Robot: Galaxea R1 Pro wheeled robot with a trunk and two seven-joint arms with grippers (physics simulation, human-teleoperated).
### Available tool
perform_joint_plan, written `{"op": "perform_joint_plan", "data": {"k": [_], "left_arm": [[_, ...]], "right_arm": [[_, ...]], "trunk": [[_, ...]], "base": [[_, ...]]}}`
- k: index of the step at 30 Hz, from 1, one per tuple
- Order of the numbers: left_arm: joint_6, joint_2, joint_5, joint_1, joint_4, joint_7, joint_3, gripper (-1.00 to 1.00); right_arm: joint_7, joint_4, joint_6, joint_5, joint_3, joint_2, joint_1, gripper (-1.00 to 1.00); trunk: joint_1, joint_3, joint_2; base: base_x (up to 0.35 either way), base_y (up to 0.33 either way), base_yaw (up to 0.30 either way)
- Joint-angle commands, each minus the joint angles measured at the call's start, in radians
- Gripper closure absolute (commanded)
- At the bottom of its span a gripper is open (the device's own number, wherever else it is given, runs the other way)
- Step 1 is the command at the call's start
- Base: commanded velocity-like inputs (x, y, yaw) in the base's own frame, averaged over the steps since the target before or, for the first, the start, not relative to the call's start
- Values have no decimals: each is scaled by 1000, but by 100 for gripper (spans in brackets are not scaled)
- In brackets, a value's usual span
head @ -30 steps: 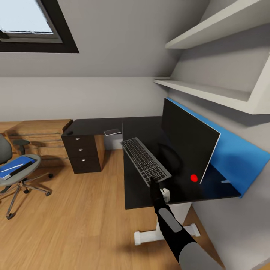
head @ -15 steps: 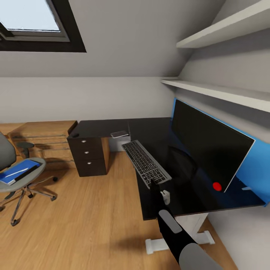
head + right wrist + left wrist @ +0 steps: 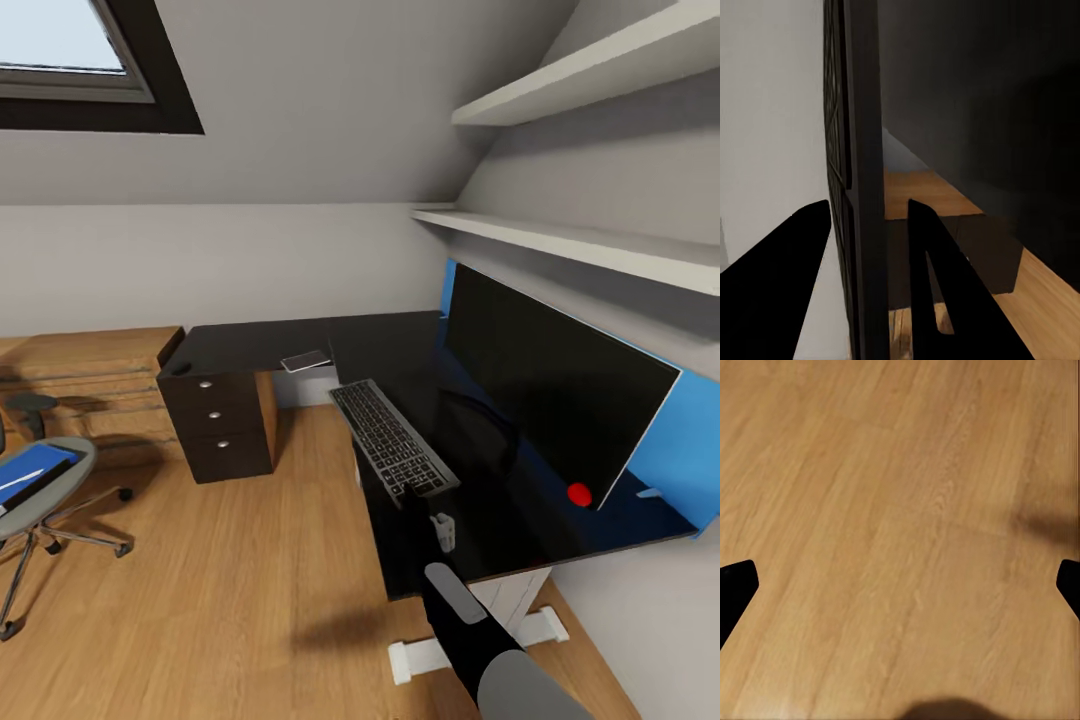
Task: In the bedroom, organize the workspace by keeping the computer under the desk, ensuring the monitor is on the desk, placing the keyboard on the desk next to the monitor, placing the mouse on the desk next to the keyboard, moving the folder from the swivel chair onto the desk next to the mouse, stacking the notebook on top of the folder with the pen on top of the notebook, and positioning the swivel chair next to the desk.
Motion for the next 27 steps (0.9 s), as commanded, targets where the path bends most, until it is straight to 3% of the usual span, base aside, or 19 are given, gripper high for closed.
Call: {"op": "perform_joint_plan", "data": {"k": [1, 12, 27], "left_arm": [[-3, 0, 7, 0, 1, 2, -2, -100], [-3, 0, 7, 0, 1, 2, -2, -100], [-3, 0, 7, 0, 1, 2, -2, -100]], "right_arm": [[8, -2, -4, -13, 2, 0, -1, 100], [6, -4, -5, -14, -5, 0, -1, 100], [7, -3, -5, -14, -3, 0, -1, 100]], "trunk": [[0, -1, -1], [0, -2, -1], [0, -8, -1]], "base": [[0, 1, -17], [80, 105, -31], [13, 15, -223]]}}
